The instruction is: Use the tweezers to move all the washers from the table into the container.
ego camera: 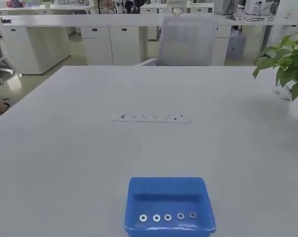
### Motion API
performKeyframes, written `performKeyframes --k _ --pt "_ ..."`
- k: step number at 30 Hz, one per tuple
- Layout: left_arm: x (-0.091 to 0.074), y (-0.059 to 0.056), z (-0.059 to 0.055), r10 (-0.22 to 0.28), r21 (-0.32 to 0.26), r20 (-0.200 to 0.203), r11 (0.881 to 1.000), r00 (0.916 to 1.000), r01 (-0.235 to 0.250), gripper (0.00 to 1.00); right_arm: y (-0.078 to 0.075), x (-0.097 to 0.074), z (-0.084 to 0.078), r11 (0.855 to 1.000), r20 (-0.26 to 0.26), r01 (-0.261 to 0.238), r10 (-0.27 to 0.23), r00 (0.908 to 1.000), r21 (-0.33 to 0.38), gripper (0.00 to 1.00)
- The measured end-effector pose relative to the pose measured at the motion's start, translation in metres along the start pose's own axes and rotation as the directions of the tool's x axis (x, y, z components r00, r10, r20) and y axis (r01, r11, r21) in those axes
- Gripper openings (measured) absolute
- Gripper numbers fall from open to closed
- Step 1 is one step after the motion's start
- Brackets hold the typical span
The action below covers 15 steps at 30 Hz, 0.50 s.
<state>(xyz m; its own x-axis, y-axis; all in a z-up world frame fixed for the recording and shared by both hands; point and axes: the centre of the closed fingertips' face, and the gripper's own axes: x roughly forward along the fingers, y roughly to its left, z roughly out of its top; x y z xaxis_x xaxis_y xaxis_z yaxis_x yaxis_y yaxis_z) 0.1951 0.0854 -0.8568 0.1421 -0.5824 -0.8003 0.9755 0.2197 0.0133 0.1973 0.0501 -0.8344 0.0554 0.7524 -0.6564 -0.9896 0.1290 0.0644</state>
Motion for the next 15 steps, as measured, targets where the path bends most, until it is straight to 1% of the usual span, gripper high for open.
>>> performKeyframes --k 2,3,4,5,6,7,9,10,12,13,14,15 --pt "-0.001 -0.001 0.001 0.002 -0.03 0.019 1.0 0.9998 -0.002 0.0 -0.004 -0.007 0.005 0.999 0.041 0.023 -0.024 0.9989 0.028 0.17" --pt "-0.003 -0.001 0.003 0.006 -0.052 0.037 0.999 0.9993 -0.004 0.0 -0.008 -0.013 0.009 0.998 0.074 0.041 -0.044 0.9963 0.042 0.21" --pt "-0.005 0.0 0.005 0.015 -0.081 0.054 0.997 0.9984 -0.01 0.0 -0.011 -0.018 0.012 0.997 0.096 0.058 -0.063 0.9934 0.053 0.23" --pt "-0.01 0.006 0.009 0.052 -0.106 0.075 0.993 0.9958 -0.044 0.01 -0.015 -0.023 0.015 0.995 0.119 0.078 -0.085 0.9893 0.062 0.26" --pt "-0.013 0.01 0.011 0.082 -0.132 0.092 0.989 0.9924 -0.069 0.06 -0.017 -0.027 0.016 0.994 0.126 0.086 -0.094 0.9876 0.068 0.29" --pt "-0.018 0.013 0.015 0.11 -0.17 0.12 0.982 0.9867 -0.089 0.13 -0.02 -0.032 0.016 0.993 0.137 0.096 -0.106 0.9849 0.075 0.32" --pt "-0.026 0.017 0.017 0.133 -0.218 0.145 0.971 0.9803 -0.1 0.2 -0.024 -0.038 0.015 0.989 0.144 0.111 -0.124 0.9818 0.094 0.38" --pt "-0.032 0.021 0.019 0.168 -0.237 0.166 0.963 0.9718 -0.125 0.23 -0.027 -0.041 0.013 0.986 0.145 0.124 -0.139 0.9797 0.108 0.4" --pt "-0.041 0.026 0.02 0.207 -0.267 0.183 0.951 0.9612 -0.154 0.29 -0.03 -0.047 0.011 0.982 0.148 0.14 -0.159 0.9761 0.129 0.44" --pt "-0.046 0.028 0.02 0.232 -0.282 0.19 0.944 0.9541 -0.173 0.33 -0.032 -0.051 0.011 0.978 0.155 0.153 -0.175 0.9724 0.145 0.46" --pt "-0.054 0.033 0.021 0.272 -0.302 0.2 0.931 0.9412 -0.205 0.37 -0.036 -0.057 0.013 0.97 0.17 0.175 -0.203 0.9642 0.167 0.49" --pt "-0.059 0.035 0.022 0.295 -0.317 0.211 0.923 0.9318 -0.221 0.41 -0.038 -0.061 0.015 0.964 0.185 0.191 -0.225 0.9567 0.186 0.53"
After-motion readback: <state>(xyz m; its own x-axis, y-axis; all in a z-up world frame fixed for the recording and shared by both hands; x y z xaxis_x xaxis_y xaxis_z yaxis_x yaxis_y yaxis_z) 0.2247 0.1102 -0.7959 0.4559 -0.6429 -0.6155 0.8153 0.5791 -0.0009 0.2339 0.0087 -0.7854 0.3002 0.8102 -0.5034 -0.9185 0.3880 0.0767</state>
